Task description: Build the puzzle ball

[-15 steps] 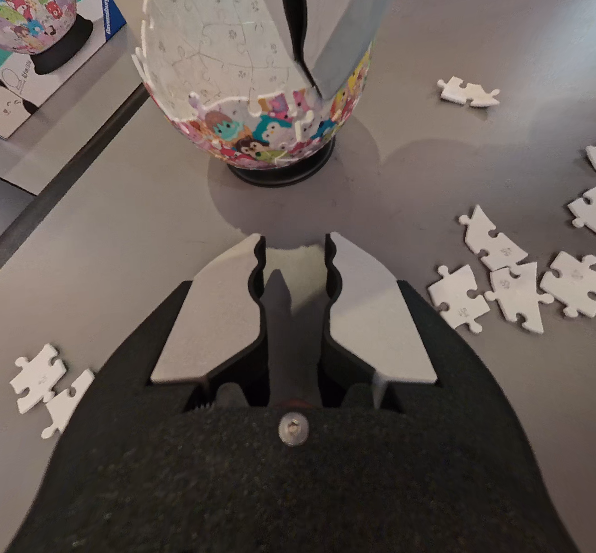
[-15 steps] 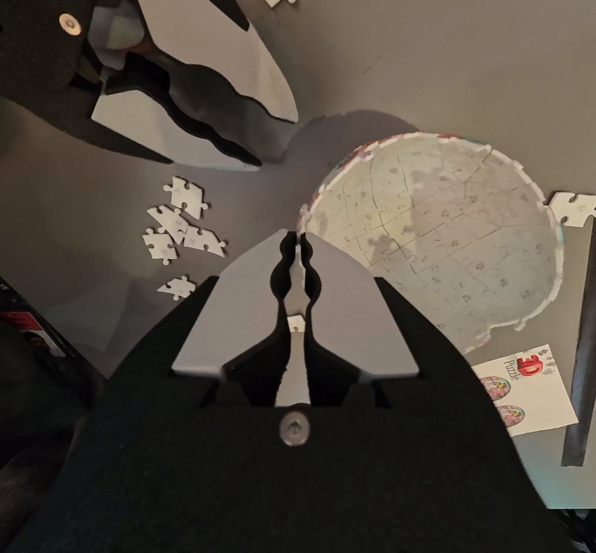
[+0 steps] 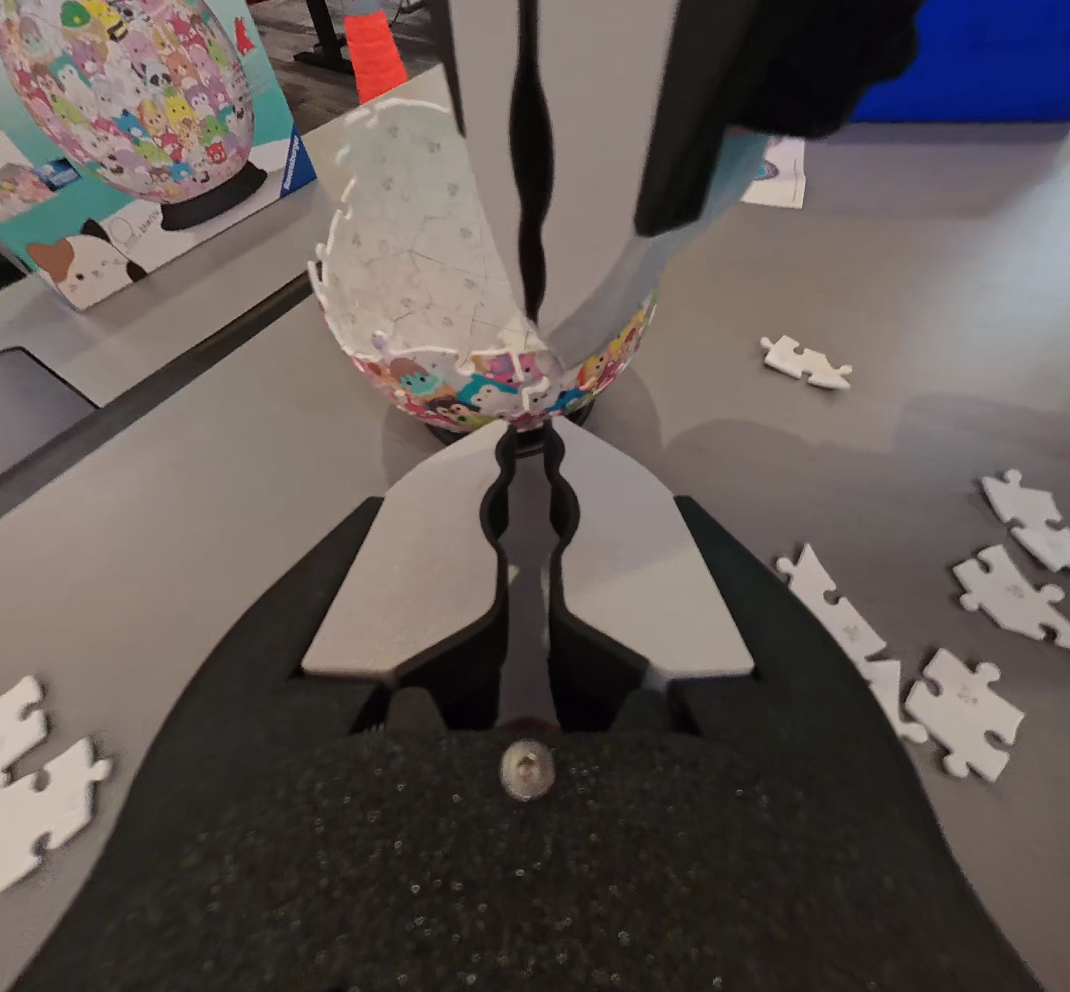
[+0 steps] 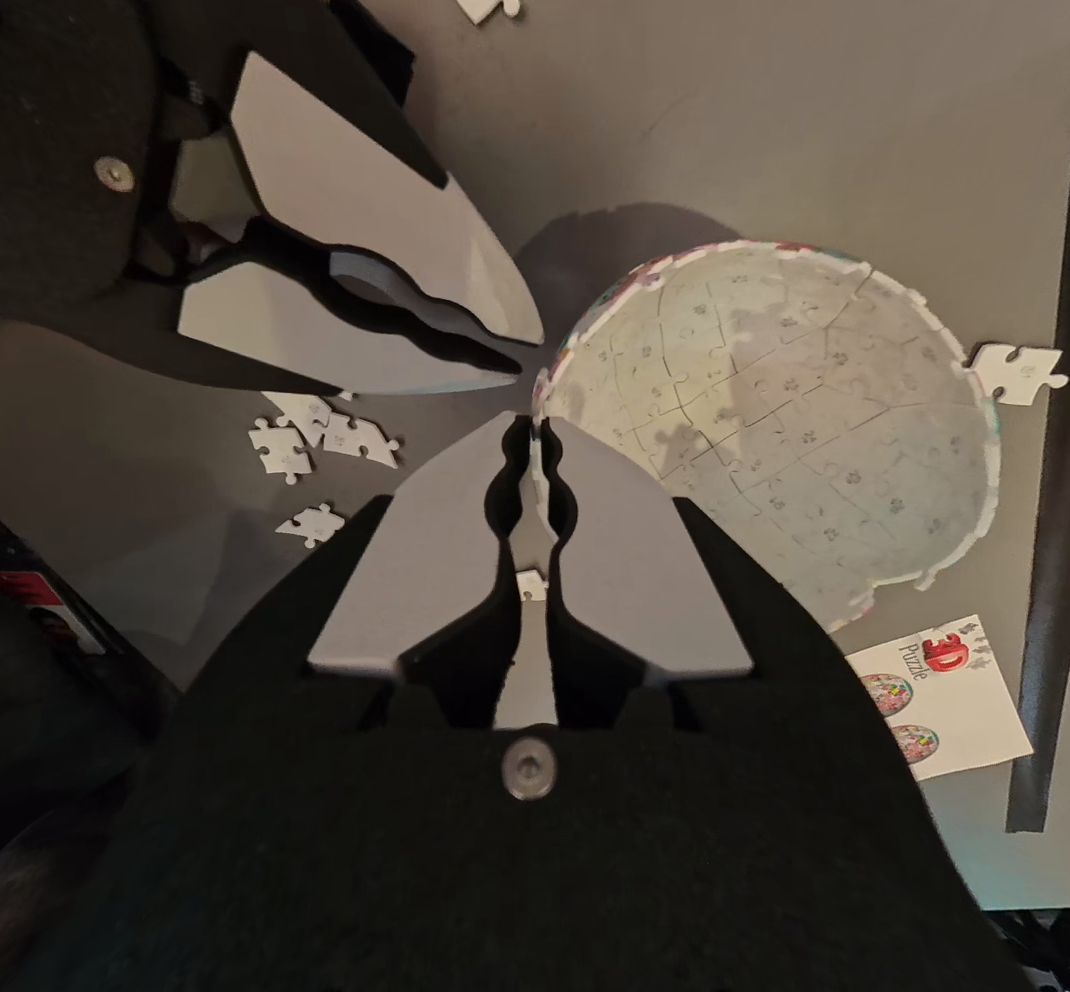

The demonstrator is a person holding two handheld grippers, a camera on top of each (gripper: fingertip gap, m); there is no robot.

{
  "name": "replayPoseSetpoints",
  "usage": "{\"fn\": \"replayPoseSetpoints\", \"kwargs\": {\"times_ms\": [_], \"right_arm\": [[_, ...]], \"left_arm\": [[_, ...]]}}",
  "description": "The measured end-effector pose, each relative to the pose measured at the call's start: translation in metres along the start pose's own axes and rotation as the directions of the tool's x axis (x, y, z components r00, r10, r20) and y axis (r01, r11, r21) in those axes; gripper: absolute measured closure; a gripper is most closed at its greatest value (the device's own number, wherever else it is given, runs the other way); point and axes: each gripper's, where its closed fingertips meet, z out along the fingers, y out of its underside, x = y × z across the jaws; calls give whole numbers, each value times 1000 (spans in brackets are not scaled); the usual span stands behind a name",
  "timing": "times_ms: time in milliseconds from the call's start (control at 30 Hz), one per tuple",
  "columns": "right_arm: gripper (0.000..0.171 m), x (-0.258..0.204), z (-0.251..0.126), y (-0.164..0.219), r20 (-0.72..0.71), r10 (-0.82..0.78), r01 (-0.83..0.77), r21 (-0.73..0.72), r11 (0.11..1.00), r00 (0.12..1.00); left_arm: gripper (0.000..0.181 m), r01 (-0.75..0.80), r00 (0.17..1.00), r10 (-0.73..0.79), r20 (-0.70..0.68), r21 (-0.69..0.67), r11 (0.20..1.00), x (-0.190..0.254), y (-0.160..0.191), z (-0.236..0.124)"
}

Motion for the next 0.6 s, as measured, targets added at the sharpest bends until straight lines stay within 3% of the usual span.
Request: {"fn": "replayPoseSetpoints", "kwargs": {"times_ms": [133, 600], "right_arm": [[168, 0, 0, 0, -12, -2, 3, 6, 1000, 1000], [168, 4, 0, 0, -34, -2, 3, 13, 1000, 999]], "left_arm": [[181, 72, 996, -73, -51, -15, 997, 6, 1, 5], [181, 69, 998, -69, -16, -1, 998, 1, -2, 7]]}}
